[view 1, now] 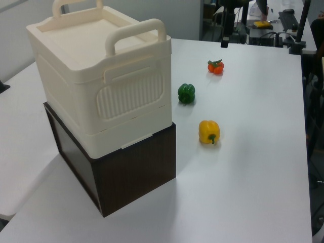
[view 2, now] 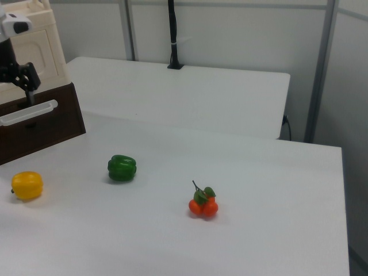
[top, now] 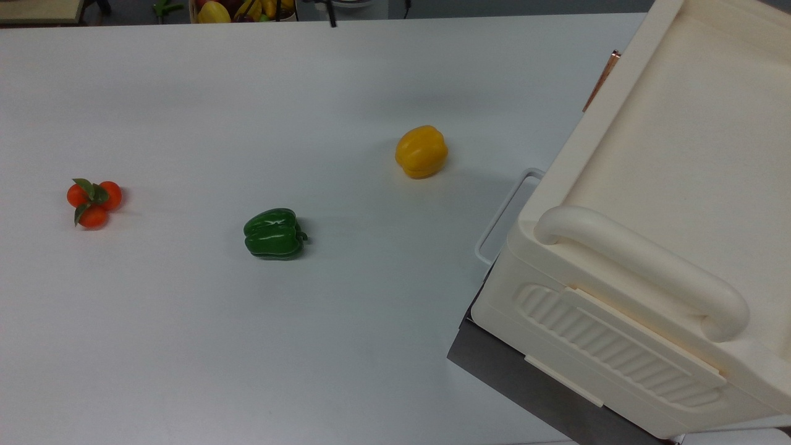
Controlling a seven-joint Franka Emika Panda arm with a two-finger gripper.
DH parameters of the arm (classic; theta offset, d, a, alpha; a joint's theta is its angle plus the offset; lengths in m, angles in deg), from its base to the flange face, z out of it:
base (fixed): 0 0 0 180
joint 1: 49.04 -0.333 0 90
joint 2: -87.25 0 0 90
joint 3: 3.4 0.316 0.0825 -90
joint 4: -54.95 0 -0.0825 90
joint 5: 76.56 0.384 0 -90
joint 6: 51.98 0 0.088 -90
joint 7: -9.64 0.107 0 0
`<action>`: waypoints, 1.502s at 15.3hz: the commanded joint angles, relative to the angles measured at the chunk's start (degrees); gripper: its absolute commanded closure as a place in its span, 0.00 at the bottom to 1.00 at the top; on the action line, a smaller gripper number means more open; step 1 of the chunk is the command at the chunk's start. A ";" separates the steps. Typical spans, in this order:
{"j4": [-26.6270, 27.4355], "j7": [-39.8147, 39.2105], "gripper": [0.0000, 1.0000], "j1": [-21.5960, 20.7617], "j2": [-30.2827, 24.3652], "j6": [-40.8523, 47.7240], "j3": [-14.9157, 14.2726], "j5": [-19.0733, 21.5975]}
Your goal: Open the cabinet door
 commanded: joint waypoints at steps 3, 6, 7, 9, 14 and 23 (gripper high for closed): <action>-1.71 -12.39 0.12 -0.14 -0.16 -0.93 3.99 1.72; -2.33 -12.74 0.28 -0.14 0.46 -1.97 7.06 1.72; -2.33 -13.01 0.38 -0.14 0.46 -3.98 8.12 1.72; -2.33 -12.75 0.43 -0.14 0.72 -6.72 10.40 1.81; -2.50 -12.92 0.54 -0.23 1.86 -12.78 12.87 4.26; -2.59 -13.01 0.58 -0.85 6.35 -26.75 16.83 4.53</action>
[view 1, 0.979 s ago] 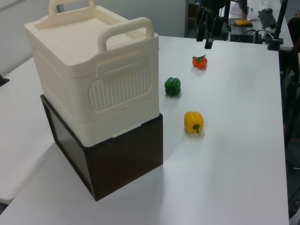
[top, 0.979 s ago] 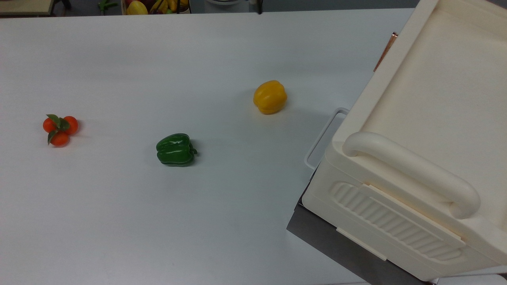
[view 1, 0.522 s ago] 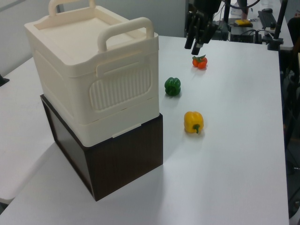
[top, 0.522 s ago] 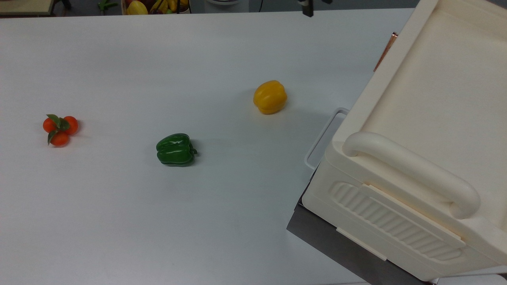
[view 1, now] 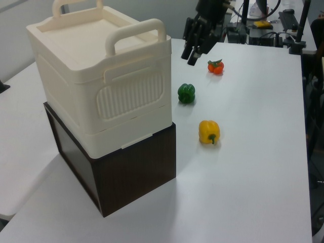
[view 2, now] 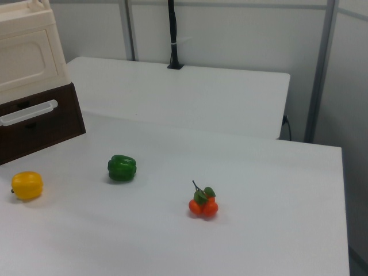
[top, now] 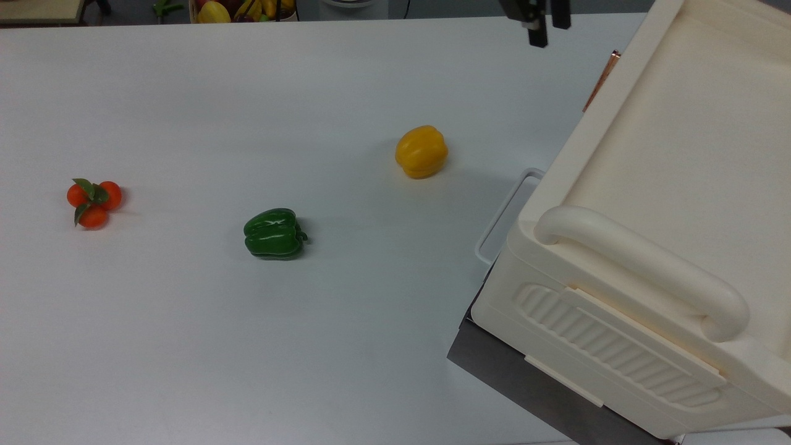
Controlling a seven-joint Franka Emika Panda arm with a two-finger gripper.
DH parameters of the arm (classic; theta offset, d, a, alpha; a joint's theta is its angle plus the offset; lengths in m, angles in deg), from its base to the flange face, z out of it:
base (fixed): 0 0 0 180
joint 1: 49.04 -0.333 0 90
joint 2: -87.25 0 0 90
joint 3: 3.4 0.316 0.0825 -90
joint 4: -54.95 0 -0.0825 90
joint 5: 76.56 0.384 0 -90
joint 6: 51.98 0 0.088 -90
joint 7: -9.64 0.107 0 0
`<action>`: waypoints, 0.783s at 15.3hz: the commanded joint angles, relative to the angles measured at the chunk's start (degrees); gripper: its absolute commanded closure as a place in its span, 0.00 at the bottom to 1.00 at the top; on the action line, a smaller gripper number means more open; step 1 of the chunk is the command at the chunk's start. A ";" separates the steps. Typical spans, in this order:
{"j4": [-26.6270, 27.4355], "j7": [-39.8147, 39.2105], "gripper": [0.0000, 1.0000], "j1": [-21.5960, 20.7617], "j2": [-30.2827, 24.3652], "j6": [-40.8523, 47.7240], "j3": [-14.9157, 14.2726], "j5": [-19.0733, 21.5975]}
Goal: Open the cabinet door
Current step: 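Move the gripper down to the edge of the cream box's side door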
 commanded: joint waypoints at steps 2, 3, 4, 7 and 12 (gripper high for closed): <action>-0.59 -1.82 0.58 -0.51 2.60 -6.50 0.78 0.81; -0.50 -1.74 0.58 -0.51 2.87 -7.47 1.31 0.81; -0.58 -1.74 0.58 -0.51 3.39 -8.26 1.75 0.81; -0.50 -1.74 0.58 -0.95 4.45 -10.81 2.28 0.72; -0.32 -1.82 0.62 -1.30 4.80 -13.97 3.16 0.63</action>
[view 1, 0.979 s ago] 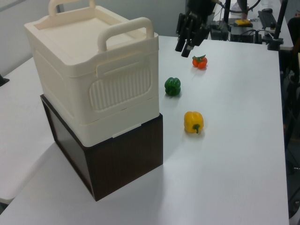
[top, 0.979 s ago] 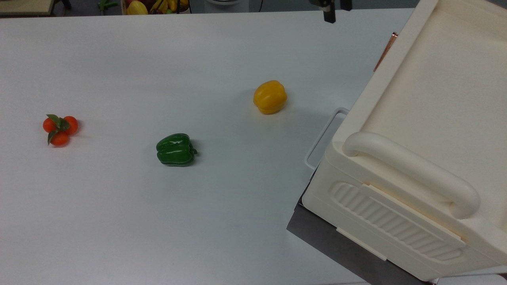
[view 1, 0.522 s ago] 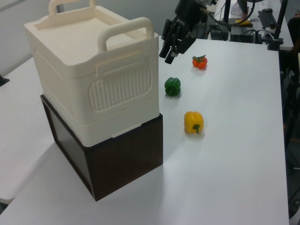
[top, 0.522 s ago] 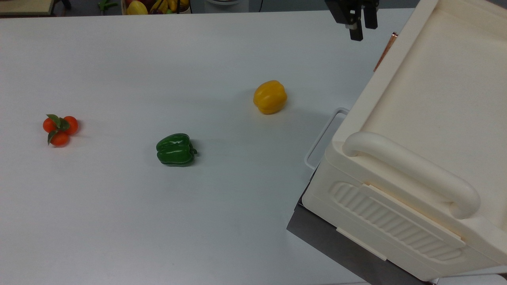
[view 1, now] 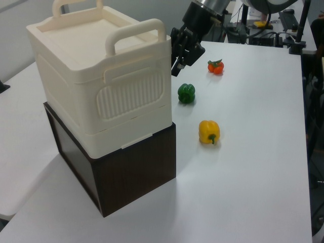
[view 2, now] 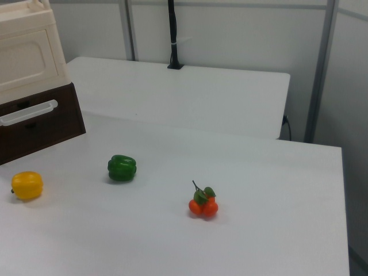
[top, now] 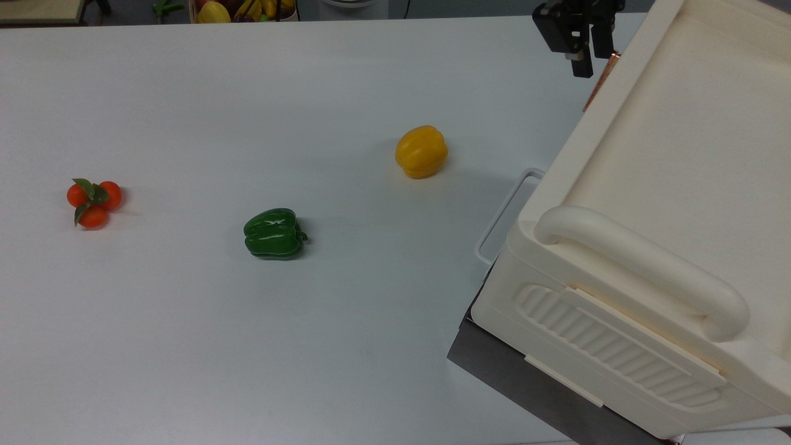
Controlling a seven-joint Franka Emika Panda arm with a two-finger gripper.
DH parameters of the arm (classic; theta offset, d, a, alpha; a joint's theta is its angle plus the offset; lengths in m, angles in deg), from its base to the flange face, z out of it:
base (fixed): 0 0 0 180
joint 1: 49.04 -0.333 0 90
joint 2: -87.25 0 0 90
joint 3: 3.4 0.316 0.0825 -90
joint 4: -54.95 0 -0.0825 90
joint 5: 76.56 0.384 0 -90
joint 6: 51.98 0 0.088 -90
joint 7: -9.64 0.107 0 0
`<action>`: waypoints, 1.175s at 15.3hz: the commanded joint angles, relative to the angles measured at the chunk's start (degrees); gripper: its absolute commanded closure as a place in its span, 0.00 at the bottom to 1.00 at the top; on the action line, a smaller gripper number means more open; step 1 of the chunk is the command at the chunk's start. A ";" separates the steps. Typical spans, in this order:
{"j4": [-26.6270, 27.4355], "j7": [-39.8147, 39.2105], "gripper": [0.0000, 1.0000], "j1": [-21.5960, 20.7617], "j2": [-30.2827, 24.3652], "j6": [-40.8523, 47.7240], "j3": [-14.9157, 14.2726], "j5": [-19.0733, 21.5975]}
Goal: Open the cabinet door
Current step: 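Move the gripper down to the edge of the cream box's side door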
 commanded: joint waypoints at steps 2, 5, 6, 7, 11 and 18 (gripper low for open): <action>-0.22 -1.37 0.65 -0.62 0.89 -4.05 0.52 0.55; -0.39 -1.19 0.74 -0.62 1.16 -4.14 0.52 0.46; -0.31 -1.19 0.77 -0.62 1.25 -4.14 0.52 0.46; -0.31 -1.19 0.77 -0.62 1.25 -4.14 0.52 0.37; -0.22 -1.10 0.92 -0.54 1.25 -4.14 0.52 0.37; -0.04 -0.58 1.00 -0.10 0.28 -3.00 0.52 0.63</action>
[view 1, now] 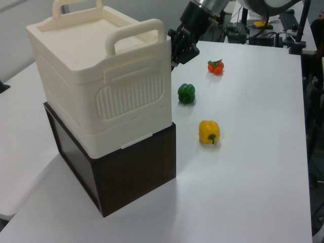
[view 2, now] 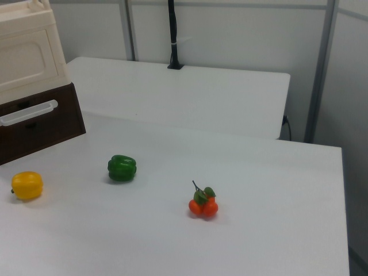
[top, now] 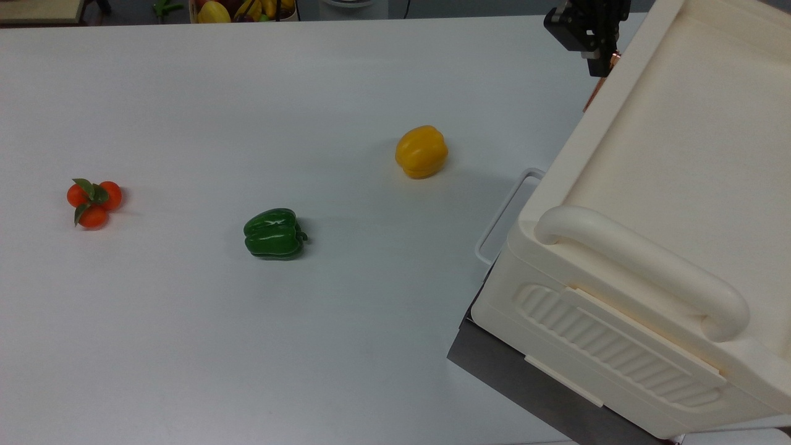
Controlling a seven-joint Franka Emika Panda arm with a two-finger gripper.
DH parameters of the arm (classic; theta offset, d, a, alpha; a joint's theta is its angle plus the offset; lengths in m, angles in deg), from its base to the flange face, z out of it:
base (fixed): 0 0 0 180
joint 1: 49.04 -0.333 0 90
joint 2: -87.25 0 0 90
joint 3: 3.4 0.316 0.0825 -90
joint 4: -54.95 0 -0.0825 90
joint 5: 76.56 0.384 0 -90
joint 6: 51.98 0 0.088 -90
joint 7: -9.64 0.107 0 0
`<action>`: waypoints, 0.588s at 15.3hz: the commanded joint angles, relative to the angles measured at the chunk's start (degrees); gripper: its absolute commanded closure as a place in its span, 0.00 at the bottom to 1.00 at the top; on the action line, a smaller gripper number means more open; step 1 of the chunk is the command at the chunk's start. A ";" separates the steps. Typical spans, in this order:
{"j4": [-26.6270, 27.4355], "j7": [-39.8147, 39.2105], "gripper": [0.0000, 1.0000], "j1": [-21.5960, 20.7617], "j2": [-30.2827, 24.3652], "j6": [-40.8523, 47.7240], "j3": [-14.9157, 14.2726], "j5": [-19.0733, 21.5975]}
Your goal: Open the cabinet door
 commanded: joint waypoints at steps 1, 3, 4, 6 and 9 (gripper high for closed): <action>0.18 0.12 1.00 -0.04 -0.91 0.32 0.08 0.76; 0.18 1.53 1.00 0.57 -1.36 4.17 0.08 0.67; 0.35 1.62 1.00 0.84 -1.79 5.33 0.08 0.67; 0.53 1.62 1.00 1.62 -2.32 7.26 0.08 0.67; 0.62 1.62 1.00 2.50 -3.03 9.64 0.00 0.67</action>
